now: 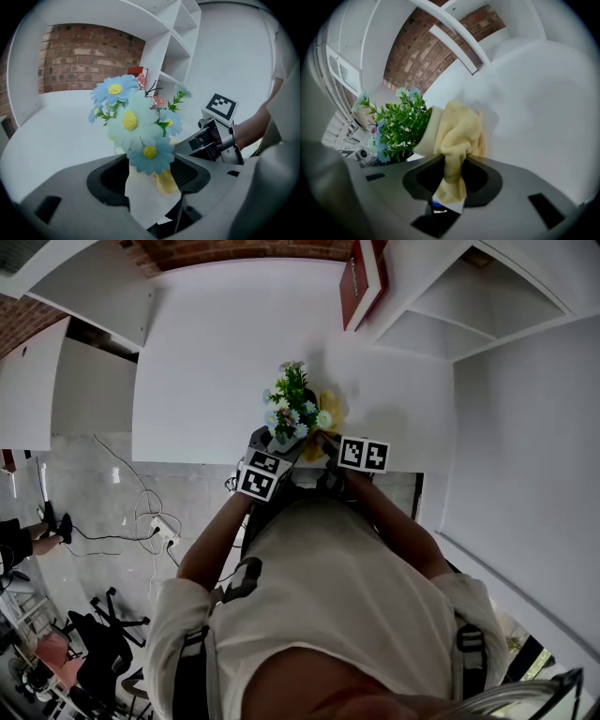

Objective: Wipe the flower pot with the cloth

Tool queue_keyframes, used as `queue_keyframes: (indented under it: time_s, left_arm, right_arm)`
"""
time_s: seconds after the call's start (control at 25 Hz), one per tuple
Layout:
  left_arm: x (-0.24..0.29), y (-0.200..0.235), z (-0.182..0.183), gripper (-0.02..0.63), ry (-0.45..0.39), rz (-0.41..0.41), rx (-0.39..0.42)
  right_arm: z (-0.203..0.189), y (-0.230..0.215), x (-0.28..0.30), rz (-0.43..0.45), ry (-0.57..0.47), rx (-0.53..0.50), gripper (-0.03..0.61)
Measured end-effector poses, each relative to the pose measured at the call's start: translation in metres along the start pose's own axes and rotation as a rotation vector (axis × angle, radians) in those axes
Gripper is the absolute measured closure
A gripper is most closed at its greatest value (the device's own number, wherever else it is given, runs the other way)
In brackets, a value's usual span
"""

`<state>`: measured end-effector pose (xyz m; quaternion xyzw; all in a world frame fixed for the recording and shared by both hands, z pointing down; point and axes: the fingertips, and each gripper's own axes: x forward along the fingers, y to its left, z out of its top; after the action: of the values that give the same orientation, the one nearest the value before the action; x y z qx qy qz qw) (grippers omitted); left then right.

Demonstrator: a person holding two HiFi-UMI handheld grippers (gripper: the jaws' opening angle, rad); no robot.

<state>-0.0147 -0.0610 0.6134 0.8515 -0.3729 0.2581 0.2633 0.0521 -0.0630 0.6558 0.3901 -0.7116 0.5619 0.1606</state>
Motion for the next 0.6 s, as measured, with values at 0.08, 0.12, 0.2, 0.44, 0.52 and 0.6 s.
queue_keyframes:
  time_s: [0.08, 0.12, 0.2, 0.44, 0.52, 0.6]
  left_arm:
    - [0.0, 0.0, 0.0, 0.337, 0.0, -0.008, -0.02]
    - [0.0, 0.0, 0.0, 0.339, -0.003, -0.015, -0.027]
    - [0.003, -0.004, 0.001, 0.339, -0.004, -0.04, -0.035]
    - [0.017, -0.032, -0.001, 0.364, 0.034, -0.138, -0.011]
    - [0.023, -0.038, 0.0, 0.365, 0.034, -0.147, 0.001]
    - [0.027, -0.041, 0.001, 0.365, 0.039, -0.156, 0.004]
  right_arm:
    - [0.001, -0.001, 0.001, -0.003, 0.005, 0.009, 0.468]
    - [0.003, -0.001, 0.0, -0.003, 0.005, 0.012, 0.468]
    - [0.011, 0.002, -0.007, 0.005, -0.009, 0.007, 0.469]
    - [0.044, 0.035, -0.029, 0.107, -0.108, -0.024, 0.469]
    - [0.048, 0.04, -0.03, 0.111, -0.117, -0.045, 0.469]
    - [0.051, 0.041, -0.03, 0.114, -0.128, -0.046, 0.469]
